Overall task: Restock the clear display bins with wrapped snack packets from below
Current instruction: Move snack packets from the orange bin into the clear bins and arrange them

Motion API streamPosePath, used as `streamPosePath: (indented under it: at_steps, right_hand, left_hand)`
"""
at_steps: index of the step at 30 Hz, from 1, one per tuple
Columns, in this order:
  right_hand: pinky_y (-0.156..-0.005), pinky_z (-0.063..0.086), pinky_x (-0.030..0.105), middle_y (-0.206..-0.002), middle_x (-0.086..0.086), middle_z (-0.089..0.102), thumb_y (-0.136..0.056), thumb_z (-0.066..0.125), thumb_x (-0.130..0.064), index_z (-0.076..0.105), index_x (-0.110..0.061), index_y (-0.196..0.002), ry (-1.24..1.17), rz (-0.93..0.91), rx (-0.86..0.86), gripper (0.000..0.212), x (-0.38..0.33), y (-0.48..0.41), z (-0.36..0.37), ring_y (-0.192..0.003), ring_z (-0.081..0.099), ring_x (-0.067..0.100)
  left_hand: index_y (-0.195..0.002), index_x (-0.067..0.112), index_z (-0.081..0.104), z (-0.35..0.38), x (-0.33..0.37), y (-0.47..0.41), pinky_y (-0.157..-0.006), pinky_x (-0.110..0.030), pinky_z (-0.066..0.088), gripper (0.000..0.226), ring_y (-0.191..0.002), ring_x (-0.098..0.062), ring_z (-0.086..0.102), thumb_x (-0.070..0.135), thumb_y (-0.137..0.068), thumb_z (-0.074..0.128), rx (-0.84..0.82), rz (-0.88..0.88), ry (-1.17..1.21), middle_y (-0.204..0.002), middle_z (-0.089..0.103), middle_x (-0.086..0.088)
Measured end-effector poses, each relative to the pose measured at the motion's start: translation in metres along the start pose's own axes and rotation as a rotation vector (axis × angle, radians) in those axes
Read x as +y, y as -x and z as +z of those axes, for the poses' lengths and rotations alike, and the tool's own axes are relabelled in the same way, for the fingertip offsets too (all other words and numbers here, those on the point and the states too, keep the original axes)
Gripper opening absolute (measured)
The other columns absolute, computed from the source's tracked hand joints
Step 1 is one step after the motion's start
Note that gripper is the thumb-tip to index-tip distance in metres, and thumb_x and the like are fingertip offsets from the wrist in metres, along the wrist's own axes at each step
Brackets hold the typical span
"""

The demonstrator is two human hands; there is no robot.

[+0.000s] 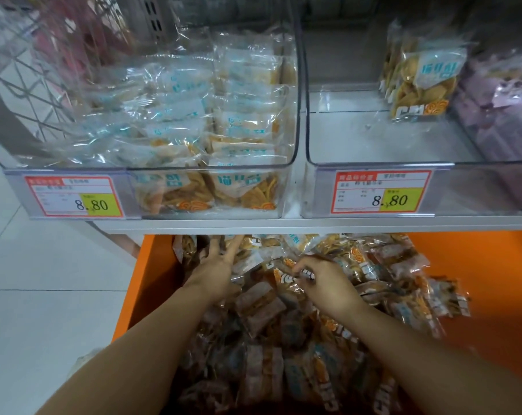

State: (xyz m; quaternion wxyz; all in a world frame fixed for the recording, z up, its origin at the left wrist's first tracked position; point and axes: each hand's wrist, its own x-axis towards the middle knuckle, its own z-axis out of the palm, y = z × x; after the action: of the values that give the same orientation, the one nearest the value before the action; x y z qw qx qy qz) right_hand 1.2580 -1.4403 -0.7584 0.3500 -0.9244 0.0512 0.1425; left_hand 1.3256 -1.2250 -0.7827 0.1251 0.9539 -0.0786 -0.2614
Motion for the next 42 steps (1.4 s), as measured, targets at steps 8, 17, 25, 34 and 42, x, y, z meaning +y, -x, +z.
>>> streamPosePath:
  at_steps: [8,17,25,34,42]
  right_hand:
    - [-0.089,0.041,0.022,-0.13,-0.005,0.056,-0.086,0.066,-0.034,0.059,-0.03,-0.123,0.024,0.017,-0.089,0.038,-0.009,-0.001,0.004,-0.114,0.055,0.015]
    - [-0.081,0.044,0.019,-0.098,-0.006,0.07,-0.088,0.065,-0.017,0.073,-0.02,-0.089,-0.03,0.023,-0.014,0.009,0.001,-0.001,-0.002,-0.088,0.063,0.009]
    - [-0.073,0.044,0.008,-0.089,-0.008,0.069,-0.087,0.064,-0.011,0.072,-0.018,-0.082,0.142,-0.094,-0.083,0.012,-0.009,0.028,-0.042,-0.081,0.062,0.004]
    - [-0.071,0.037,0.007,-0.083,-0.014,0.063,-0.087,0.065,-0.014,0.071,-0.022,-0.078,0.223,-0.37,-0.017,0.013,-0.053,0.109,-0.107,-0.081,0.056,-0.001]
    - [-0.079,0.045,0.007,-0.092,-0.021,0.066,-0.08,0.073,-0.013,0.07,-0.03,-0.073,0.051,-0.516,0.244,0.019,-0.1,0.185,-0.205,-0.097,0.057,-0.009]
  left_hand:
    - [-0.142,0.053,0.021,-0.008,0.003,-0.01,-0.076,-0.034,0.053,0.073,-0.083,-0.022,0.061,0.011,-0.093,0.052,0.062,0.04,0.055,-0.104,0.062,-0.008]
    - [-0.131,0.043,0.051,-0.017,0.004,0.001,-0.088,-0.035,0.051,0.049,-0.098,-0.023,0.064,0.012,-0.094,0.048,0.164,0.11,0.078,-0.114,0.065,-0.005]
    - [-0.127,0.041,0.056,-0.044,0.011,0.049,-0.098,-0.029,0.045,0.036,-0.117,-0.019,0.055,0.023,-0.096,0.052,0.119,0.221,-0.037,-0.137,0.048,0.0]
    - [-0.128,0.041,0.055,-0.106,0.051,0.147,-0.083,-0.023,0.04,0.038,-0.098,-0.015,0.052,0.026,-0.093,0.057,0.074,0.513,-0.144,-0.103,0.044,0.004]
    - [-0.116,0.057,0.049,-0.195,0.1,0.242,-0.075,-0.012,0.034,0.036,-0.086,0.0,0.046,0.033,-0.091,0.06,0.29,0.72,-0.024,-0.092,0.045,0.01]
